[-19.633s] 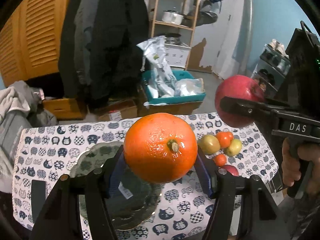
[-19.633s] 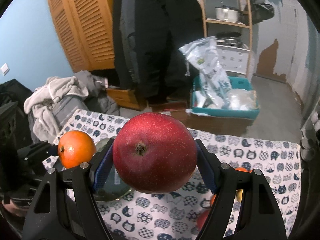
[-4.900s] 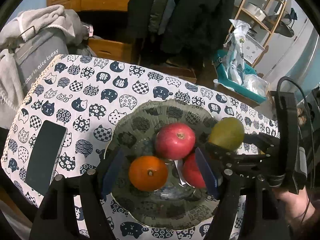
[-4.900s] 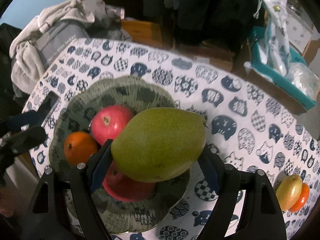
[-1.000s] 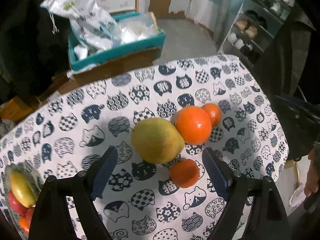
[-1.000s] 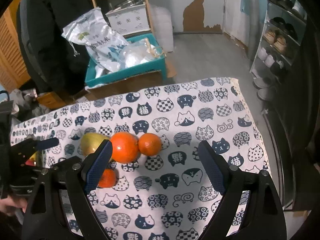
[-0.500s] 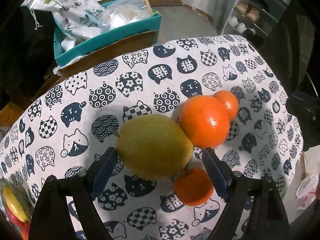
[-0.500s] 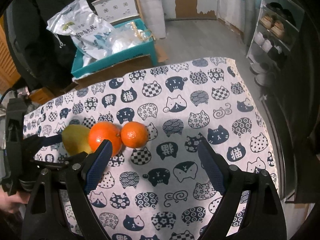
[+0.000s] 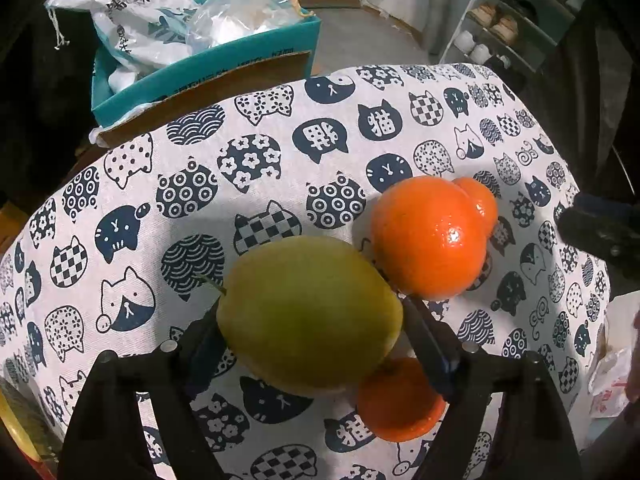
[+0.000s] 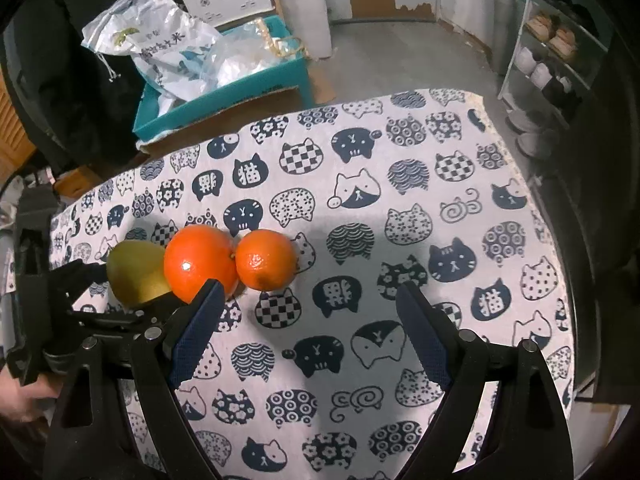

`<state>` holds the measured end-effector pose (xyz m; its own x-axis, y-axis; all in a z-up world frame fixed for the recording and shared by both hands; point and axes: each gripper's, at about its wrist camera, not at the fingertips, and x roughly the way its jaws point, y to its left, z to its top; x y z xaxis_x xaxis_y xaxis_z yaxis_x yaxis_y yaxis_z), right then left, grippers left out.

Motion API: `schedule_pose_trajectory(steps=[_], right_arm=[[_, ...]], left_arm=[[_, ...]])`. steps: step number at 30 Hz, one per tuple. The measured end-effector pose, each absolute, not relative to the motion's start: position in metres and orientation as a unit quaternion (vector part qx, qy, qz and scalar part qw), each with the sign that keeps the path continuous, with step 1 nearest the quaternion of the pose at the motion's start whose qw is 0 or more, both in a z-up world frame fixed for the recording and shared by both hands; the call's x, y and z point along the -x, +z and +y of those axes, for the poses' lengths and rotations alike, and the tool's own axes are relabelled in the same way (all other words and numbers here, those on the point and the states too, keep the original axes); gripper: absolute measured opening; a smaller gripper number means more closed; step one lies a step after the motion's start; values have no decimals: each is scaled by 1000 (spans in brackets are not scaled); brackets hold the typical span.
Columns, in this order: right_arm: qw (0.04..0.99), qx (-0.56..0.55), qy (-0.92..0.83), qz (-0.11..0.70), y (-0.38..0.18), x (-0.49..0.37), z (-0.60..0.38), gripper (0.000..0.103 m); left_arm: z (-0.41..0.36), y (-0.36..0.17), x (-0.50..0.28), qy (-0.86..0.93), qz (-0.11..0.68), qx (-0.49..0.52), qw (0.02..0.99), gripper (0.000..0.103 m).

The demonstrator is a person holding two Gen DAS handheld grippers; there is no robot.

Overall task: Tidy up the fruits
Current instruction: 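Grasp the yellow-green pear with the left gripper while the right gripper grasps a large orange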

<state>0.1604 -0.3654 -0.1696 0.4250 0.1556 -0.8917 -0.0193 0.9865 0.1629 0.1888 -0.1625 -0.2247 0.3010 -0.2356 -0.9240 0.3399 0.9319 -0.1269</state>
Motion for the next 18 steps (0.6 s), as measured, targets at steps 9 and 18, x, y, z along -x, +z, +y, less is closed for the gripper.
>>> schedule_pose_trajectory(steps=[9, 18], right_arm=[[824, -108, 60, 553, -200, -187, -364, 87], [813, -130, 65, 564, -216, -205, -348, 87]], left_arm=[[-157, -224, -184, -178, 562, -42, 807, 84], [-137, -200, -178, -174, 539, -29, 823, 84]])
